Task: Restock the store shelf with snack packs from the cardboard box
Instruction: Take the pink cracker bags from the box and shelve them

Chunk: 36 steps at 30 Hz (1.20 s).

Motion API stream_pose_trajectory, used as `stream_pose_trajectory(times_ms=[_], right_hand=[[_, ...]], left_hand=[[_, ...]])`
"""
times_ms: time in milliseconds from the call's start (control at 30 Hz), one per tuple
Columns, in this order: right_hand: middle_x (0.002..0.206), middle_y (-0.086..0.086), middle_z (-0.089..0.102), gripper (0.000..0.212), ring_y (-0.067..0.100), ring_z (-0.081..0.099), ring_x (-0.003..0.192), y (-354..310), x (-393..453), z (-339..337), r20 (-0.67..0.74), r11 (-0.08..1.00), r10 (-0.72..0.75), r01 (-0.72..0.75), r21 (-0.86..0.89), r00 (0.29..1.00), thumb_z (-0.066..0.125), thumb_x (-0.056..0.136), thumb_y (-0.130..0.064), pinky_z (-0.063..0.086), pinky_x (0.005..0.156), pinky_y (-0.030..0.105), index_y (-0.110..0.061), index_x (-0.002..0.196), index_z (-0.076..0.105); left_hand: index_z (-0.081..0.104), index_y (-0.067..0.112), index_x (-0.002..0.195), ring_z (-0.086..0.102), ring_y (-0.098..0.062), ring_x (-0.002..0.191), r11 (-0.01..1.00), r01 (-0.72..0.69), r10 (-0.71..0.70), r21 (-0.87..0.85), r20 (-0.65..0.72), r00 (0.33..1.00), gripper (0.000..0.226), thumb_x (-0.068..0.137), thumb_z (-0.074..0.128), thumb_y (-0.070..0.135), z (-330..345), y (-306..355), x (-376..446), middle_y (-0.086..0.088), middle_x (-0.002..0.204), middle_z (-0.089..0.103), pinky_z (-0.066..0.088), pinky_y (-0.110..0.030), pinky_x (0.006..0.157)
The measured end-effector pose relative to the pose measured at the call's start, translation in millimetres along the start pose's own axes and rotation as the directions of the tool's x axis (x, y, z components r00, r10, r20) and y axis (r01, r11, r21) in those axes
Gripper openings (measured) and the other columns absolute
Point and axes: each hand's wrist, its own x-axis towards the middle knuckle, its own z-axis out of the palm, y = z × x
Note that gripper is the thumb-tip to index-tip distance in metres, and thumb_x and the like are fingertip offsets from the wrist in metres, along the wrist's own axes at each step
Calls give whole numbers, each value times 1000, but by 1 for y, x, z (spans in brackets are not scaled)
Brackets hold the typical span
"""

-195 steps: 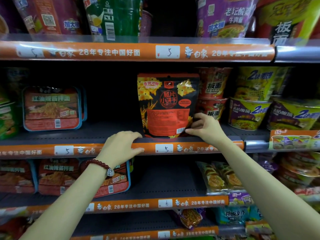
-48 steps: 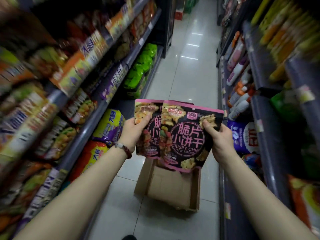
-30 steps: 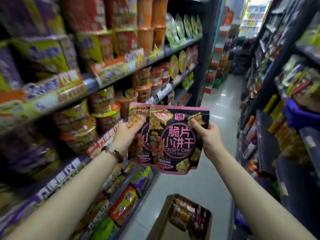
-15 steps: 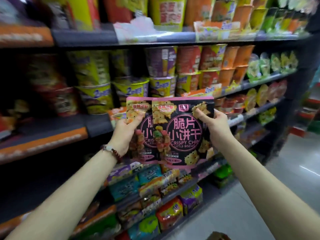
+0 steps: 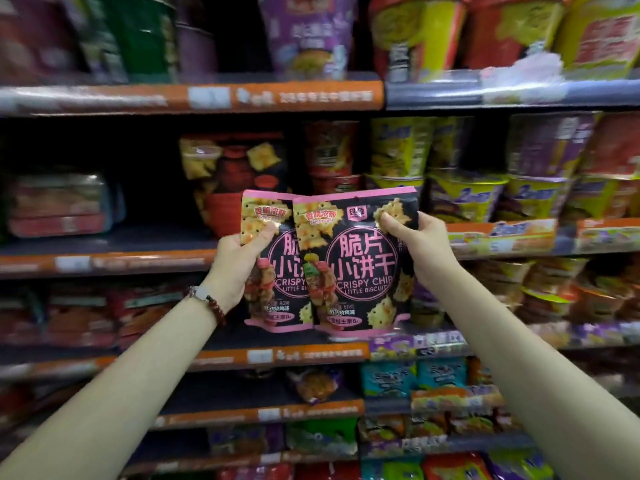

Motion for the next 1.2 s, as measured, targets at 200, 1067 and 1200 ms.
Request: stream_pose_trajectory(times_ms=[200,1067,1200], right_hand=[[93,6,76,16,23,73,88,5,7,128,143,1000,-23,20,23,989,73,84,-22,58,84,44,-13,96,69],[93,-5,74,8,12,71,88,-2,29,382,-191,962,-271,271,-23,944,73,84,-31,59,82,41,-27,89,69],[106,-12,69,21,0,65,97,11,26,382,-123,960,-278,270,-72,953,69,85,-39,56,87,34,-32,104,62]], left_hand=[[64,-6,95,65,-31,80,997,-25,30,67,-80,996,60,70,69,48,-124,17,11,-21,94,68,54,-40,71],[59,19,76,62,-21,70,994,-100,98,-48,-36,995,14,78,71,26,-343,34,147,-3,76,62,52,-47,80],[58,23,94,64,-17,90,972,-175,148,156,170,974,32,73,76,7,-352,21,147,0,94,67,51,-40,88]])
